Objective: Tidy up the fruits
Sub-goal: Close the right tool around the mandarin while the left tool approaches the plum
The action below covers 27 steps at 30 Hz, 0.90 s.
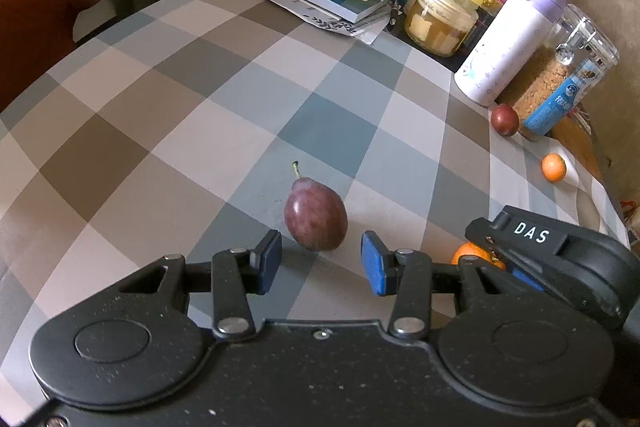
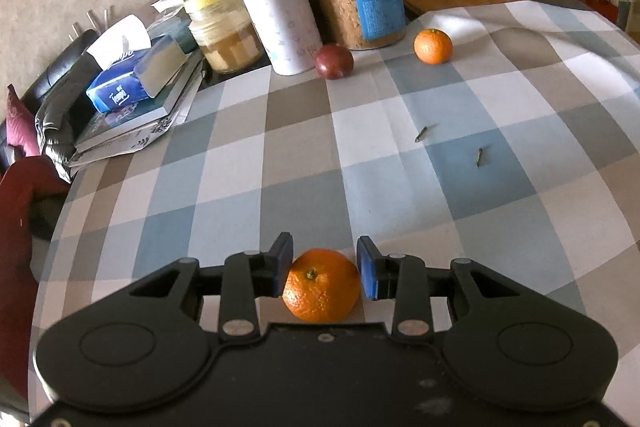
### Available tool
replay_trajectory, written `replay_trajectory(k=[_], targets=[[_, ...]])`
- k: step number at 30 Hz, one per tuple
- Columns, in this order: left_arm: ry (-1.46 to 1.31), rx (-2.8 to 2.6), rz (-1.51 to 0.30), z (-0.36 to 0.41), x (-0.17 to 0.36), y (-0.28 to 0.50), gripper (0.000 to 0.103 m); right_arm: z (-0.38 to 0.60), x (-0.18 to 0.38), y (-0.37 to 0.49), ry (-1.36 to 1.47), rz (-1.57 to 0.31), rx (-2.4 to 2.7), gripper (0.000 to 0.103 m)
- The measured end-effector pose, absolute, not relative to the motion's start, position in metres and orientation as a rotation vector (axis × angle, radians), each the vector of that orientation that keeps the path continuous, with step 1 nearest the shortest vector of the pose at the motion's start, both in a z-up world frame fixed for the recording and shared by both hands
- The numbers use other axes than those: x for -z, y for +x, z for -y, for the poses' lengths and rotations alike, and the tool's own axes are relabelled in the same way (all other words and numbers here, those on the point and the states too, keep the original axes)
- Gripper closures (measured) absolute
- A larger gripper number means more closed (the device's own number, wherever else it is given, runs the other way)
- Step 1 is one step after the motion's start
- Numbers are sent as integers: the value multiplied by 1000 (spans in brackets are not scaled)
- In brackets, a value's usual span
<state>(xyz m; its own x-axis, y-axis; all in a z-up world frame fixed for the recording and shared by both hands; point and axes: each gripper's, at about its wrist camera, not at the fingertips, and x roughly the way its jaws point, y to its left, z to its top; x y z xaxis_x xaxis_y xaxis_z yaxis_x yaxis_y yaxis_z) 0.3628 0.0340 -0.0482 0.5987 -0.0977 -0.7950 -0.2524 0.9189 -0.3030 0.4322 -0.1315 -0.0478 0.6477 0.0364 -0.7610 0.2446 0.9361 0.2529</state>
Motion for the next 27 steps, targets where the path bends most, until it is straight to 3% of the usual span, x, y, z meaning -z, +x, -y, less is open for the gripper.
replay_trajectory(k=[27], targets=[[-407, -91, -928, -34, 48, 363, 50, 112, 40, 374, 186, -899, -25, 65]])
